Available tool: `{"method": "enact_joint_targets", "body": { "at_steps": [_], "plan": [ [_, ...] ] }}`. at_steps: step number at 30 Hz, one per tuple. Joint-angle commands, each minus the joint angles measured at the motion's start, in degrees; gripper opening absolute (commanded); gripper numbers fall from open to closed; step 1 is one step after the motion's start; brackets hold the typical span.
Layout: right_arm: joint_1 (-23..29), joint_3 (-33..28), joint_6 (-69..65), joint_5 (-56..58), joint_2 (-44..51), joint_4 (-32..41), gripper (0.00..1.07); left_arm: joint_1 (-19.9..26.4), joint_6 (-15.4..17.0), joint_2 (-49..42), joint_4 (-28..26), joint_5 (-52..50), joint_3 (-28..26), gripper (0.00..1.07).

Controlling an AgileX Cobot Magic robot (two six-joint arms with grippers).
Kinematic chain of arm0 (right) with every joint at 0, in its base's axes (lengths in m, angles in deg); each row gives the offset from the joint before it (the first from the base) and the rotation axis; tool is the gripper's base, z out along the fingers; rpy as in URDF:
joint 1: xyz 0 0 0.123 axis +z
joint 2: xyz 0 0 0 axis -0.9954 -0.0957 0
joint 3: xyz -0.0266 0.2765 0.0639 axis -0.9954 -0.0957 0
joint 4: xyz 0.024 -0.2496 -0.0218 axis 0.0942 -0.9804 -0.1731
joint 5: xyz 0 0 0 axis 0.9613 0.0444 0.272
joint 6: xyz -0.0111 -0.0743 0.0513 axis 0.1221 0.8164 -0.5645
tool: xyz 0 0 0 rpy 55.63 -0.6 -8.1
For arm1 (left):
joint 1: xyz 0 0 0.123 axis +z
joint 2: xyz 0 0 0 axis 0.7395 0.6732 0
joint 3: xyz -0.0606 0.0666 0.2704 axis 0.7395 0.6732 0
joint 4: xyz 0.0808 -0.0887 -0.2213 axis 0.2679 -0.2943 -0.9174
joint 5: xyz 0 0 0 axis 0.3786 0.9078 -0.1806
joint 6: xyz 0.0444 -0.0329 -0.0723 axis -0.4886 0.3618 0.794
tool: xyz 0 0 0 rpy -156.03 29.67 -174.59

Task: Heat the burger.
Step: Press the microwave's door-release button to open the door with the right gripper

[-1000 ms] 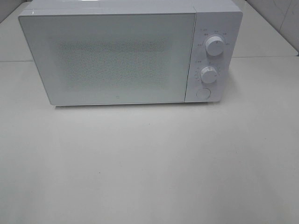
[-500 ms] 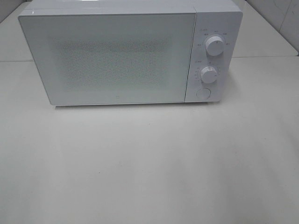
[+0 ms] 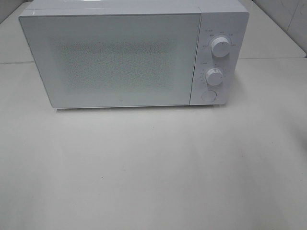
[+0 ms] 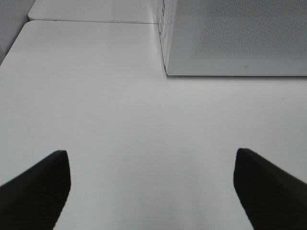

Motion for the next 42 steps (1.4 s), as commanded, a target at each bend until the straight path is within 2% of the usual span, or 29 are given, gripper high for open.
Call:
{"method": "enact_joint_targets", "body": {
  "at_steps": [1,2,3,7,9,12,14,16,17,22,26,29,32,42],
  "plan": [
    [-0.06,0.06,-10.94,-2.01,-2.18,-1.72,0.15,0.06,0.11,-0.8,0.06,0.06,0.11,0.84],
    [-0.06,0.06,-16.21,-3.5,-3.95,-1.72,0.03,0.06,0.11,-0.8,0.06,0.06,0.11,0.84],
    [-0.06,0.06,-18.05,-4.53,-4.58,-1.72,0.0,0.06,0.11,-0.8,0.06,0.06,0.11,0.84],
    [0.17,0.06,-21.2,-8.02,-6.65,-1.78,0.0,0.06,0.11,-0.8,0.06,0.06,0.11,0.84],
    [3.78,0.06,-24.24,-12.03,-9.68,-0.86,0.0,0.06,0.11,-0.8,0.06,0.06,0.11,0.84],
    [5.04,0.06,-24.69,-13.18,-10.71,-0.29,0.0,0.06,0.11,-0.8,0.06,0.06,0.11,0.84],
    [9.8,0.06,-24.75,-16.33,-15.18,6.07,0.0,0.06,0.11,-0.8,0.06,0.06,0.11,0.84],
    [10.77,0.06,-24.69,-16.73,-16.1,7.62,0.0,0.06,0.11,-0.8,0.06,0.06,0.11,0.84],
    [13.24,0.06,-24.69,-18.28,-18.45,11.12,0.0,0.06,0.11,-0.8,0.06,0.06,0.11,0.84],
    [18.11,0.06,-24.81,-23.15,-22.86,16.39,0.0,0.06,0.11,-0.8,0.06,0.06,0.11,0.84],
    [24.06,0.06,-25.32,-26.07,-27.67,24.58,0.0,0.06,0.11,-0.8,0.06,0.06,0.11,0.84],
    [26.87,0.74,-26.41,-25.95,-30.08,28.07,0.0,0.06,0.11,-0.8,0.06,0.06,0.11,0.84],
    [28.48,2.18,-26.7,-25.95,-32.09,29.05,0.0,0.06,0.11,-0.8,0.06,0.06,0.11,0.84],
    [28.59,8.94,-29.74,-24.41,-38.16,28.99,0.0,0.06,0.11,-0.8,0.06,0.06,0.11,0.84]
  ]
}}
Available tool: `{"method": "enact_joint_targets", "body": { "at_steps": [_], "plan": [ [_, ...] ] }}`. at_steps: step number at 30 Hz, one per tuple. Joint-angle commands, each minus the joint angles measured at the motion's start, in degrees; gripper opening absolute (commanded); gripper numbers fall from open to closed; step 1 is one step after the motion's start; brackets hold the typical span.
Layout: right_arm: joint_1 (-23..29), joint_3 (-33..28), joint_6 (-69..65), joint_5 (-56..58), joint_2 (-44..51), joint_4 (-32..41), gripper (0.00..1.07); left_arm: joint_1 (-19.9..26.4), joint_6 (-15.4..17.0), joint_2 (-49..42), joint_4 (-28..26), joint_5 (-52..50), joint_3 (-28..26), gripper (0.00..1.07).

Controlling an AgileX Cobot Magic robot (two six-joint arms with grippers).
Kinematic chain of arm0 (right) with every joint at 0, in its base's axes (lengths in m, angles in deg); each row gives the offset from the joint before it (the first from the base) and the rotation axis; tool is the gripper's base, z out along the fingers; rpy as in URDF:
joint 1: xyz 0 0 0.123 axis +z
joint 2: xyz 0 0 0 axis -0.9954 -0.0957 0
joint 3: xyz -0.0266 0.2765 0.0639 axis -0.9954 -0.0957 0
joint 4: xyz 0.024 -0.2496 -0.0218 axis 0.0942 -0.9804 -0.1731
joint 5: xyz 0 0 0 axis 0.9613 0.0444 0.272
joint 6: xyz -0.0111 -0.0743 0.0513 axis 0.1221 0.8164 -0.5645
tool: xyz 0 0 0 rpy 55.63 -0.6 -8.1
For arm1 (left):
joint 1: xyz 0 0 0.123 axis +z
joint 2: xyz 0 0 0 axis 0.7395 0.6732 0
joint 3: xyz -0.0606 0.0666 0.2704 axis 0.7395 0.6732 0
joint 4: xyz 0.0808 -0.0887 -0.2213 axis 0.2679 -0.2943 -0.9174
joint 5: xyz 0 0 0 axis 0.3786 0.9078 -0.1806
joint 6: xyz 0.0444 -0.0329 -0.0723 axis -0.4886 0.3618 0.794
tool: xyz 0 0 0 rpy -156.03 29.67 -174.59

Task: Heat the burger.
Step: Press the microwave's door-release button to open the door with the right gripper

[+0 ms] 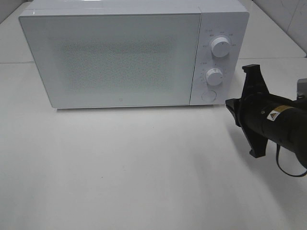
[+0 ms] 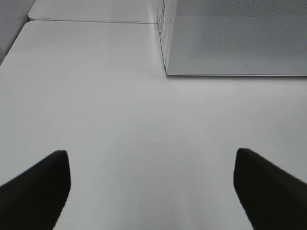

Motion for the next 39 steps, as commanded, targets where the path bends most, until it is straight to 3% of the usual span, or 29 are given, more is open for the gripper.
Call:
{"method": "enact_joint_targets", "body": {
  "at_steps": [1,18,39],
  "plan": [
    [0.0,1.95,-0.86,0.69,-1.32,0.0,0.0,0.06,0.11,-0.8,0.06,0.0,0.11,0.84],
    [-0.92,12.83,-1.95,1.43,-12.95,2.98,0.01,0.06,0.11,-0.8,0.06,0.0,0.11,0.84],
    [-2.29,17.82,0.0,-0.63,-17.93,5.39,0.01,0.06,0.11,-0.8,0.06,0.0,0.11,0.84]
  ]
}}
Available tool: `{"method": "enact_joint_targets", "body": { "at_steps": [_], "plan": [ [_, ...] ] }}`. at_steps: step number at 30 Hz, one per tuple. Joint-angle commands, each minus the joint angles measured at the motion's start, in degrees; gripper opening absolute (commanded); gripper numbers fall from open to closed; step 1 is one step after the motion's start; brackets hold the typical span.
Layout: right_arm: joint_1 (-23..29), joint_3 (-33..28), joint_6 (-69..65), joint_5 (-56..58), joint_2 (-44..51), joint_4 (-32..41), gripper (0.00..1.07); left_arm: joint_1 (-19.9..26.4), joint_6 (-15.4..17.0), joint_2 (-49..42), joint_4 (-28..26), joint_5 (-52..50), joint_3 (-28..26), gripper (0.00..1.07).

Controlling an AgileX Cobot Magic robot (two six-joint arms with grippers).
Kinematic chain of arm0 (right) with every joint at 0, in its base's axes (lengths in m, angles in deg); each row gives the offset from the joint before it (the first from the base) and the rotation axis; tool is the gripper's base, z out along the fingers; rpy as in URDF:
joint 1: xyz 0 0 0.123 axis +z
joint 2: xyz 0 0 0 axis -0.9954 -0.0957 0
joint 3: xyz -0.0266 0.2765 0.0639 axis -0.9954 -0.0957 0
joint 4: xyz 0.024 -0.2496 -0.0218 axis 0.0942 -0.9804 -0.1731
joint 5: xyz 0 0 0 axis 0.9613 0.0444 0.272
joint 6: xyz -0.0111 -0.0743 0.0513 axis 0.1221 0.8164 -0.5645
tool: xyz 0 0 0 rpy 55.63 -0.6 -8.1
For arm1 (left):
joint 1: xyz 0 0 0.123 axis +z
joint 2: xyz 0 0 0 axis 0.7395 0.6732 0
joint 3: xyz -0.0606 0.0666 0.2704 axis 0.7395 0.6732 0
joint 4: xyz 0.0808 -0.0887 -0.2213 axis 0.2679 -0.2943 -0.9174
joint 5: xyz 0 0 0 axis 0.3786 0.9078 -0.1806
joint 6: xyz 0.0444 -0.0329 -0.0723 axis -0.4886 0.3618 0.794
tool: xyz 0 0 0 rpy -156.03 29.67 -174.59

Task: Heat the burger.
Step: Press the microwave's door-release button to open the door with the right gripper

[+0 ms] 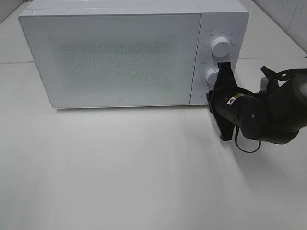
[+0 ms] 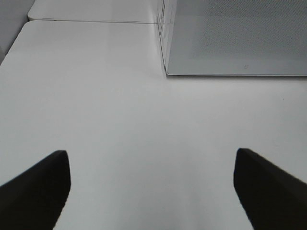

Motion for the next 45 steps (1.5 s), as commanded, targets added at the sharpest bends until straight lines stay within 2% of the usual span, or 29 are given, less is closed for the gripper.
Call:
{"method": "enact_joint_targets", "body": {
  "at_steps": [1,22,33,45],
  "plan": [
    [-1.03,0.63,1.78,-0.57,0.11,0.86,0.01,0.06,0.11,-0.8,0.06,0.0,0.11,0.84],
    [-1.66,2.52,-0.06,-0.69,-2.41,-2.41,0.0,0.06,0.11,-0.8,0.06,0.0,0.11,0.84],
    [-1.55,3.5,0.17,-4.7,-2.64,-3.27,0.0,0.06,0.11,-0.8,0.06,0.0,0.11,0.84],
    [-1.66,4.35,1.89,-14.95,-3.27,-2.41,0.0,0.06,0.11,-0.8,0.06,0.0,0.11,0.84]
  ]
}}
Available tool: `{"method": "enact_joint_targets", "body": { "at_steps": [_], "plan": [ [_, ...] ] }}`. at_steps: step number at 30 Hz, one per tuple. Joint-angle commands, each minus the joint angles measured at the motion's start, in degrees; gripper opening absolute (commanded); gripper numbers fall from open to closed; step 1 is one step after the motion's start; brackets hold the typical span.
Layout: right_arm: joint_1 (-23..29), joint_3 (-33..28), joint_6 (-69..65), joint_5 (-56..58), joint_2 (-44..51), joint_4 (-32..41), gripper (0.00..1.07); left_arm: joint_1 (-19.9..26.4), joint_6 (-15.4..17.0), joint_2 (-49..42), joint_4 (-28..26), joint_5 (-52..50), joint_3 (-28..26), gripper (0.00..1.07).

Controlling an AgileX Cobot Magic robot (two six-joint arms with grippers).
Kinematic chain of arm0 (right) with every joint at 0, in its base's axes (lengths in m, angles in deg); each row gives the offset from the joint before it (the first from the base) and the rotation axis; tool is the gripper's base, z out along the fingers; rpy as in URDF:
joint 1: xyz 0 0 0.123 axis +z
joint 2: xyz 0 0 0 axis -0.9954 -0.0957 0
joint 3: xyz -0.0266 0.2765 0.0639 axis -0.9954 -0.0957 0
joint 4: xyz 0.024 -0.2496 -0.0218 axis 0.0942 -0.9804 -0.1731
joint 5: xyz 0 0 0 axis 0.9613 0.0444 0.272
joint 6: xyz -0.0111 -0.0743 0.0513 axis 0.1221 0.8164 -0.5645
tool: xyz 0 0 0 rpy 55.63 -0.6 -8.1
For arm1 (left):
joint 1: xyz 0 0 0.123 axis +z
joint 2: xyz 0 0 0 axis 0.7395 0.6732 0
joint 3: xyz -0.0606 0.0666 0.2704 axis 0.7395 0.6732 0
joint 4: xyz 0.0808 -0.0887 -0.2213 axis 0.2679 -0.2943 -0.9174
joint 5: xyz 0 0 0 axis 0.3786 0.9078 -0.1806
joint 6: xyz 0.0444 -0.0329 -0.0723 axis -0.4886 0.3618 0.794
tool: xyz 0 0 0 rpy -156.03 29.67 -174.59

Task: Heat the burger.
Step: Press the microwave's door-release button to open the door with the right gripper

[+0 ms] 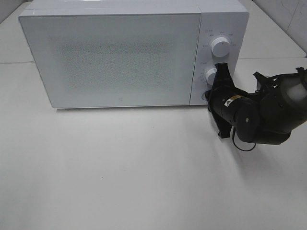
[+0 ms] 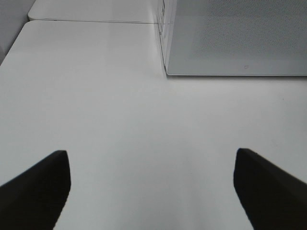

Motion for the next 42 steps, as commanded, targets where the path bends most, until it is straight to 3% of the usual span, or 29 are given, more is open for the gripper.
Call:
{"method": "enact_joint_targets", "body": {
  "at_steps": [1,9,23,29,42],
  "plan": [
    [-0.4,2.86,2.98,-10.31,0.92,1.09,0.0,0.06,0.11,-0.8,0.06,0.0,0.11,0.84],
    [-2.01,7.51,4.47,-13.24,-1.03,0.63,0.0,0.06,0.11,-0.8,0.06,0.0,0.11,0.84],
    [-2.35,8.02,4.47,-12.66,-1.03,0.8,0.0,0.06,0.11,-0.8,0.06,0.0,0.11,0.84],
    [-1.95,8.02,4.47,-7.33,-1.03,0.63,0.0,0.06,0.11,-0.8,0.06,0.0,0.11,0.84],
    [-0.17,2.64,4.24,2.29,1.89,0.23,0.0,0.06,0.11,-0.8,0.06,0.0,0.11,0.84]
  ]
}}
